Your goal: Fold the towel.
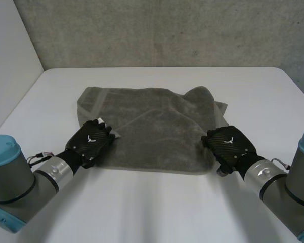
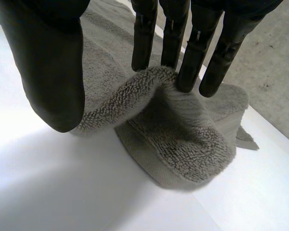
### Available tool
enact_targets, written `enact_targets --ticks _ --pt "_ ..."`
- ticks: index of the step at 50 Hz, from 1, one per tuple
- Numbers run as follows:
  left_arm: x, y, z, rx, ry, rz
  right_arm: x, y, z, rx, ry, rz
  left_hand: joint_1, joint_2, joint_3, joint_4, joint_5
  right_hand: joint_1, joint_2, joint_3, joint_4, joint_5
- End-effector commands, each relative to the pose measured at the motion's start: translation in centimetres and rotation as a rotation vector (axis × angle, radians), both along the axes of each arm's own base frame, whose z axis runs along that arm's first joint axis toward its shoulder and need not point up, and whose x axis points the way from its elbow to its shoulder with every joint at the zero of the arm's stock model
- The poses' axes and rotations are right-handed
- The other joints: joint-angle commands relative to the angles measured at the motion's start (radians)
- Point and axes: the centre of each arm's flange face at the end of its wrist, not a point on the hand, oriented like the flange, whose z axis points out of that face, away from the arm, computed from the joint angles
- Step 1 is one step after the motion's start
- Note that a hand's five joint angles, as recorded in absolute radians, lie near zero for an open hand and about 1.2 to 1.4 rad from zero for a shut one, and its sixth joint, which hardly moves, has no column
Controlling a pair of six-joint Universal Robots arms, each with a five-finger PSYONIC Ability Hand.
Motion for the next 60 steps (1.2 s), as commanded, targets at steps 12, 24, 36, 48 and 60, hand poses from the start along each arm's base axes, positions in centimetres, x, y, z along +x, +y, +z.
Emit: enact_targets --ticks 12,24,36,48,60 --pt "0.7 -1.6 -0.6 -0.001 -0.003 0.035 1.0 -3.3 -1.9 -0.019 -0.001 -0.013 0.002 0.013 0.019 0.018 0.001 0.757 0.766 0.764 0.765 0.753" --pt "0.8 -1.6 -0.8 0.007 -0.005 0.038 -0.7 -5.4 -0.6 -0.033 -0.05 -0.138 0.005 0.016 0.022 0.021 0.004 0.858 0.867 0.865 0.866 0.854" --pt "2.5 -2.7 -0.7 -0.08 -0.12 0.109 -0.5 -5.0 -0.8 -0.029 -0.04 -0.123 0.081 0.092 0.098 0.097 0.081 0.858 0.867 0.865 0.866 0.854" --pt "4.8 -3.4 0.0 -0.072 -0.116 0.233 -0.7 -5.2 -0.7 -0.03 -0.04 -0.128 0.064 0.075 0.081 0.08 0.063 0.858 0.867 0.865 0.866 0.854" --pt "1.3 0.8 0.6 -0.062 -0.043 -0.097 -0.4 -4.8 -0.8 -0.022 -0.037 -0.119 0.037 0.048 0.054 0.053 0.036 0.858 0.867 0.865 0.866 0.854"
